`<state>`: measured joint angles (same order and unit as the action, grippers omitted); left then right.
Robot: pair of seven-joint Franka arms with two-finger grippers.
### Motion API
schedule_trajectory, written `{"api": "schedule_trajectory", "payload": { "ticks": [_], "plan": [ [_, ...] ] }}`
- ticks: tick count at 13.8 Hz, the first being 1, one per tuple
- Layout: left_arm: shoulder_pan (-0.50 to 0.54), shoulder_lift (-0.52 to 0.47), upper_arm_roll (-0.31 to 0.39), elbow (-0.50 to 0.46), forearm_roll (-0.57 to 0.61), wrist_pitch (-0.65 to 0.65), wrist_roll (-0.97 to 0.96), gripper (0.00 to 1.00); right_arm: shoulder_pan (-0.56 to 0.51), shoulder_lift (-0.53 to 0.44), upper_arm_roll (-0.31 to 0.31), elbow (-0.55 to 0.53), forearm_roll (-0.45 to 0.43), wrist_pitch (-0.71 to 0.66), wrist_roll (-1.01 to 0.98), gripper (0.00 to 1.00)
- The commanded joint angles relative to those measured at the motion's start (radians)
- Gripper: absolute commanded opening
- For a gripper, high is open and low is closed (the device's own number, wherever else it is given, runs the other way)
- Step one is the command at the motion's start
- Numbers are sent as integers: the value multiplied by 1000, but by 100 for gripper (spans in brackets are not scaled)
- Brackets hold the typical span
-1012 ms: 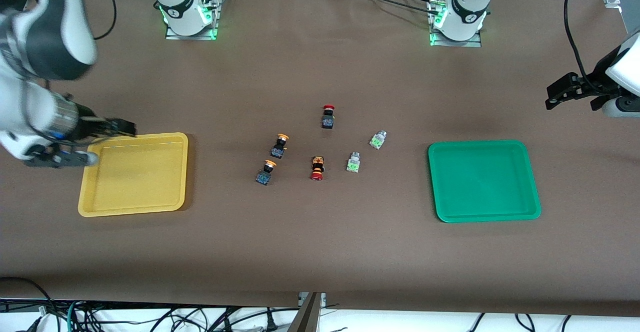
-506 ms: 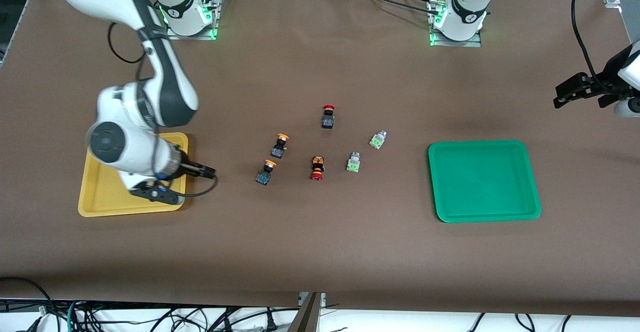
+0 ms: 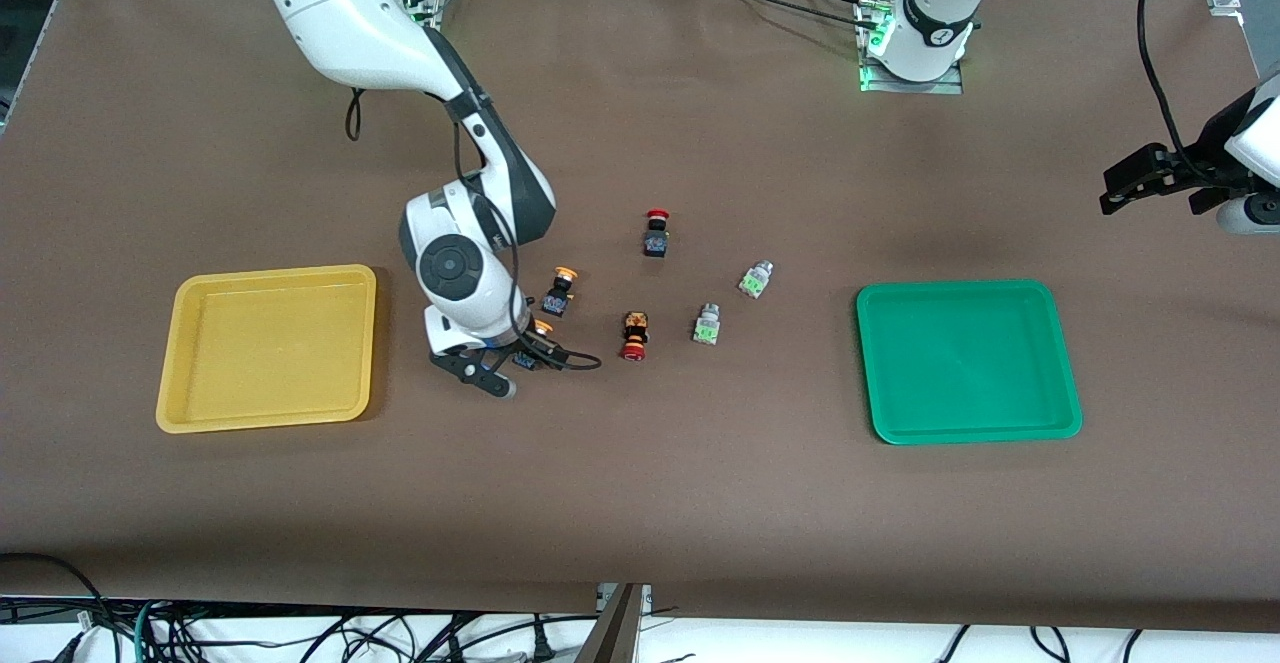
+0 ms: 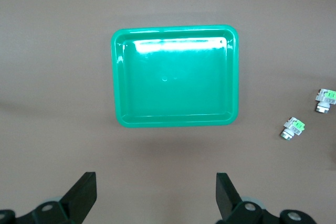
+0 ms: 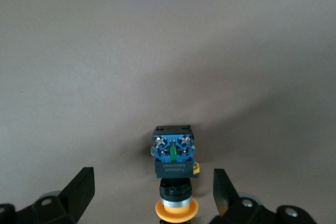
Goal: Place green and yellow buttons in trays
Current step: 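Carry the button to the yellow tray while the left gripper reaches green buttons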
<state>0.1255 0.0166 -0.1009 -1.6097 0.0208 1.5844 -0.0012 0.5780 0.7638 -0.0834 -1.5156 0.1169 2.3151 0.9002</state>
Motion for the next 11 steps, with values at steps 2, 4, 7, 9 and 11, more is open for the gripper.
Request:
{"api": "schedule_trajectory", "payload": {
  "ticks": [2, 4, 7, 9, 11],
  "plan": [
    [3, 9, 0, 27, -19, -41, -3, 100, 5, 29, -10, 14, -5, 21, 6, 100],
    [-1, 11, 0, 25, -19, -43, -3, 100, 3, 35, -10, 11, -5, 21, -7, 90],
    [-9, 17, -16, 22, -19, -40, -9, 100, 3, 45, -10, 11, -5, 23, -10, 4],
    [-10, 40, -19, 22, -44, -37, -41, 100, -3, 35, -13, 14, -6, 21, -20, 0],
    [-7, 81, -19, 19, -146, -3, -75, 100, -39, -10, -19, 15, -2, -12, -134, 0]
  ]
}}
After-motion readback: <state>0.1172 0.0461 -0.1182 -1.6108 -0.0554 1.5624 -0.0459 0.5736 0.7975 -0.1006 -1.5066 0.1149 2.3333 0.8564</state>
